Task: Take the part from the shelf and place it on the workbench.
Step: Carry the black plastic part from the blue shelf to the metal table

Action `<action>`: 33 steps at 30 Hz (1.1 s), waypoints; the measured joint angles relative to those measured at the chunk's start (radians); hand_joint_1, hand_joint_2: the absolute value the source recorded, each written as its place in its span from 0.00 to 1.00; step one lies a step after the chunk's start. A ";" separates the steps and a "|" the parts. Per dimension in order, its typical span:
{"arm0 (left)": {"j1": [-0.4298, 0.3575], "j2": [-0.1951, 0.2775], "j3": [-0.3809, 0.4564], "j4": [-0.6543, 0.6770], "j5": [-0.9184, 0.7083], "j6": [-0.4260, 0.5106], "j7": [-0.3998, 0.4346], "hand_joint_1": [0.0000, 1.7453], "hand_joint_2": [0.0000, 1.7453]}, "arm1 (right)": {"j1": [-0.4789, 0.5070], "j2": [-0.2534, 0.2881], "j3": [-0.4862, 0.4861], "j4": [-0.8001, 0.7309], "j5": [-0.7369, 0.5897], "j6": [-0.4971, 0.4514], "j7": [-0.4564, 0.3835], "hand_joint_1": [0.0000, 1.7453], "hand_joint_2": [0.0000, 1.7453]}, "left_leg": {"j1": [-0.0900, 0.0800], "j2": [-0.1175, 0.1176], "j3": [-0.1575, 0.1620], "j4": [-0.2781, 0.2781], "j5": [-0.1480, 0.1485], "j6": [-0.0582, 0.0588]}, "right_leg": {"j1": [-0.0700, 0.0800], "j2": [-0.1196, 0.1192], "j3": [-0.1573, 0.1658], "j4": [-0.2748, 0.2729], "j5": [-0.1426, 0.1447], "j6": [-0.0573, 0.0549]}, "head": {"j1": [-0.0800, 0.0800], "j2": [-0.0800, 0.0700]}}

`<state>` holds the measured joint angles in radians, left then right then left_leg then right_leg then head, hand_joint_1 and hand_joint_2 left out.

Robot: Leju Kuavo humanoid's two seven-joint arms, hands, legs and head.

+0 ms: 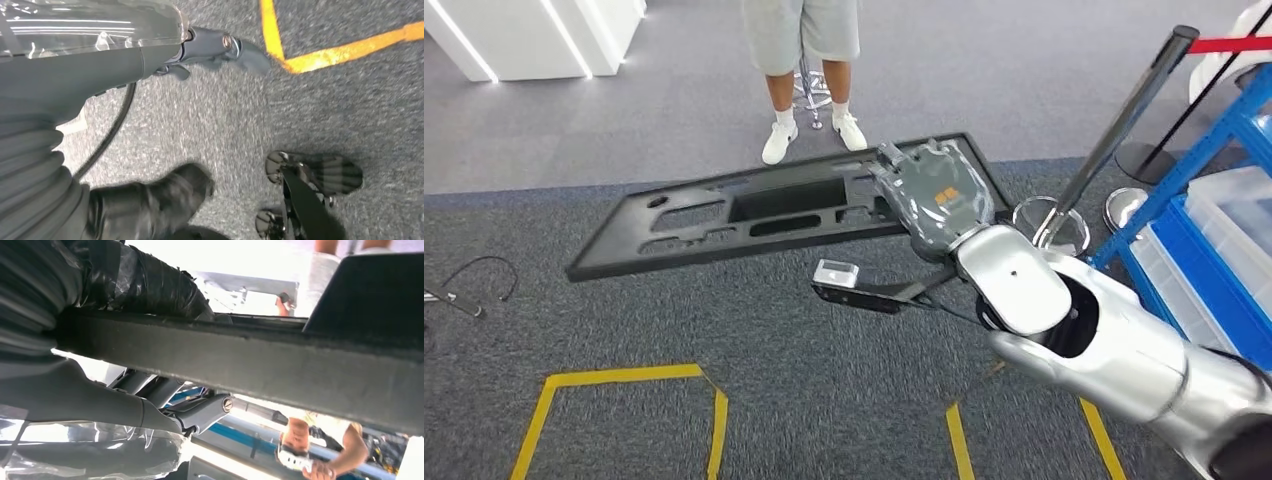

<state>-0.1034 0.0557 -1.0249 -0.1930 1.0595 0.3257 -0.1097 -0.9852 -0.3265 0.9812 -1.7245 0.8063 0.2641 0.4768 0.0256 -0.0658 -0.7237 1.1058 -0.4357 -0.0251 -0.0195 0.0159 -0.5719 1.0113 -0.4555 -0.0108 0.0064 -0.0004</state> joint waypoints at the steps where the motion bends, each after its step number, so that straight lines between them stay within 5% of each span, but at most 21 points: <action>1: -0.002 -0.002 0.000 0.000 -0.001 0.000 0.001 0.00 1.00 | 0.000 0.001 0.001 0.001 0.000 0.000 0.000 1.00 1.00 | -0.002 0.033 -0.028 0.062 -0.032 -0.004 | 0.003 -0.013 0.000 -0.001 0.001 -0.003 | -0.005 0.000; 3: -0.004 -0.004 -0.001 0.000 -0.002 -0.001 0.001 0.00 1.00 | 0.000 0.001 0.007 0.003 0.000 -0.001 0.000 1.00 1.00 | -0.001 0.057 -0.074 0.170 -0.074 -0.008 | 0.010 -0.042 -0.003 0.001 0.000 -0.005 | -0.005 0.000; 4: -0.004 -0.004 -0.001 0.000 -0.002 -0.001 0.002 0.00 1.00 | 0.000 0.001 0.010 0.004 0.000 0.000 0.000 1.00 1.00 | -0.002 0.060 -0.074 0.181 -0.071 -0.007 | 0.012 -0.057 -0.003 0.002 -0.001 -0.006 | -0.006 0.000; 8: -0.002 -0.005 -0.002 0.000 0.001 -0.001 0.002 0.00 1.00 | -0.001 0.002 0.015 0.006 0.000 0.000 -0.001 1.00 1.00 | -0.016 0.104 0.059 -0.038 0.011 0.016 | 0.022 -0.104 -0.002 0.005 -0.006 -0.002 | -0.005 0.000; 10: -0.002 -0.005 -0.002 0.000 0.006 -0.003 0.001 0.00 1.00 | -0.003 0.003 0.016 0.007 0.000 -0.001 0.000 1.00 1.00 | -0.026 0.114 0.083 -0.088 0.016 0.032 | 0.026 -0.123 -0.002 0.004 -0.008 0.004 | -0.005 0.000; 12: 0.000 -0.005 -0.002 0.000 0.010 -0.005 -0.001 0.00 1.00 | -0.004 0.005 0.016 0.007 -0.001 -0.001 0.000 1.00 1.00 | -0.024 0.092 0.081 -0.094 0.023 0.042 | 0.027 -0.137 -0.001 0.003 -0.011 0.013 | -0.006 0.000; 14: 0.002 -0.005 -0.002 0.000 0.012 -0.007 -0.004 0.00 1.00 | -0.007 0.008 0.016 0.008 -0.001 0.000 0.000 1.00 1.00 | -0.017 0.074 0.086 -0.107 0.030 0.053 | 0.024 -0.104 -0.011 0.032 -0.037 0.020 | -0.004 0.000; 16: 0.002 -0.006 -0.002 0.000 0.014 -0.011 -0.006 0.00 1.00 | -0.008 0.008 0.016 0.009 -0.001 0.000 0.000 1.00 1.00 | -0.013 0.058 0.088 -0.115 0.035 0.060 | 0.018 -0.044 -0.057 0.138 -0.096 0.026 | -0.002 0.000; 18: 0.001 -0.006 -0.002 0.000 0.015 -0.017 -0.004 0.00 1.00 | -0.008 0.008 0.017 0.010 -0.001 0.000 0.000 1.00 1.00 | -0.011 0.037 0.086 -0.113 0.037 0.062 | 0.013 -0.020 -0.118 0.262 -0.141 0.032 | -0.002 0.000; 20: 0.001 -0.005 -0.002 0.000 0.012 -0.021 0.000 0.00 1.00 | -0.007 0.008 0.020 0.013 -0.003 0.000 -0.002 1.00 1.00 | -0.008 0.010 0.085 -0.108 0.035 0.060 | 0.004 -0.016 -0.126 0.269 -0.113 0.039 | -0.002 0.000; 23: 0.001 -0.003 -0.002 0.001 0.010 -0.024 0.002 0.00 1.00 | -0.009 0.008 0.022 0.015 -0.004 0.000 -0.003 1.00 1.00 | 0.001 -0.031 0.078 -0.088 0.027 0.044 | -0.014 0.030 -0.047 0.095 -0.020 0.052 | -0.001 0.000; 25: 0.002 -0.001 -0.002 0.001 0.010 -0.024 0.004 0.00 1.00 | -0.010 0.008 0.023 0.017 -0.005 -0.001 -0.003 1.00 1.00 | 0.004 -0.054 0.061 -0.076 0.028 0.027 | -0.017 0.064 -0.024 0.042 -0.014 0.052 | -0.002 0.000; 27: 0.005 0.000 -0.002 0.002 0.010 -0.024 0.005 0.00 1.00 | -0.010 0.009 0.025 0.018 -0.005 -0.001 -0.003 1.00 1.00 | 0.008 -0.075 0.049 -0.078 0.037 0.012 | -0.014 0.051 -0.026 0.040 -0.016 0.041 | -0.004 0.000; 28: 0.007 0.000 -0.002 0.002 0.010 -0.024 0.006 0.00 1.00 | -0.011 0.010 0.025 0.019 -0.006 -0.001 -0.003 1.00 1.00 | 0.008 -0.067 0.045 -0.076 0.036 0.007 | -0.014 0.039 -0.026 0.037 -0.014 0.034 | -0.004 0.000; 30: 0.009 0.000 -0.002 0.002 0.010 -0.024 0.007 0.00 1.00 | -0.015 0.014 0.026 0.020 -0.006 -0.002 -0.001 1.00 1.00 | 0.002 -0.011 0.022 -0.029 0.008 0.001 | -0.014 0.014 -0.023 0.030 -0.008 0.019 | -0.011 0.000; 31: 0.008 0.001 -0.002 0.002 0.010 -0.024 0.008 0.00 1.00 | -0.017 0.015 0.026 0.021 -0.006 -0.002 0.000 1.00 1.00 | -0.001 0.025 -0.001 0.023 -0.019 0.000 | -0.009 0.001 -0.023 0.029 -0.007 0.014 | -0.014 0.000; 33: 0.004 0.003 -0.002 0.002 0.010 -0.024 0.008 0.00 1.00 | -0.020 0.017 0.027 0.022 -0.006 -0.003 0.000 1.00 1.00 | -0.002 0.053 -0.054 0.143 -0.070 0.001 | 0.001 -0.026 -0.024 0.029 -0.007 0.007 | -0.018 0.000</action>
<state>-0.0991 0.0588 -1.0273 -0.1911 1.0691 0.3020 -0.1020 -1.0047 -0.3096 1.0083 -1.7022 0.8007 0.2614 0.4773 0.0233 -0.0123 -0.7773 1.2486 -0.5060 -0.0242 -0.0187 -0.0103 -0.5955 1.0401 -0.4625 -0.0036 -0.0119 -0.0004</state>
